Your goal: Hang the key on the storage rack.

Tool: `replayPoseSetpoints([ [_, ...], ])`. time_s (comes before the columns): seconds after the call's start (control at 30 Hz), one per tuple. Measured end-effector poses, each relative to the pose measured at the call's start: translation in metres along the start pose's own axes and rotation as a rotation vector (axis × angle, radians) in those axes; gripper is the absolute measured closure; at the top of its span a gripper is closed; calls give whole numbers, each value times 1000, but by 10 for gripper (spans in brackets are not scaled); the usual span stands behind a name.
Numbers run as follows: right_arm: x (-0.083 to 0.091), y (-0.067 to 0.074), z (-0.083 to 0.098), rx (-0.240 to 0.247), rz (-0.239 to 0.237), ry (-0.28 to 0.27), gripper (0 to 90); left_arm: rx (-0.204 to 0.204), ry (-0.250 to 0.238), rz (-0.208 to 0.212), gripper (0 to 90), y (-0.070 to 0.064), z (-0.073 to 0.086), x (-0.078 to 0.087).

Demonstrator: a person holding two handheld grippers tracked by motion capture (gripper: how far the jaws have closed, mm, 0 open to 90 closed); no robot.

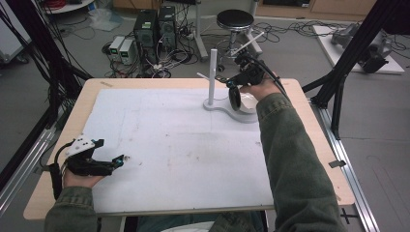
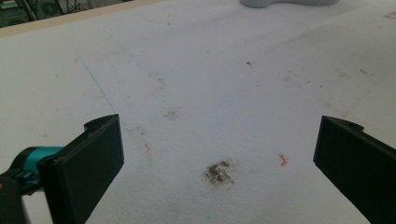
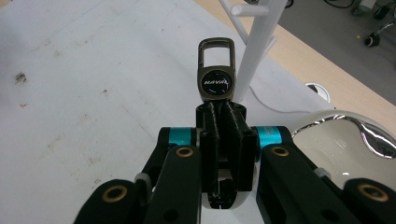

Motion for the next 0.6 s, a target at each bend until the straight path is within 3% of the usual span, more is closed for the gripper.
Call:
replayPoseSetpoints([
  [0.17,3,3,-12,4,5,-25,841,5,-3,-2,21,0,0,0],
  [0.37,4,1,-27,5,52,-36,840,3,-4,0,21,1,0,0],
  [0.6,-3,1,-32,-5,63,-29,839,4,-4,1,20,1,0,0],
])
Point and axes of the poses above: each handheld gripper's, and its own axes: x roughly backward along the jaws, z roughly out of its underside, y roughly to its left, the point moved 5 cm from there along -x, roughly forward along the jaws, and after that the axes turned 3 degrees about z, right-handed, at the moved point
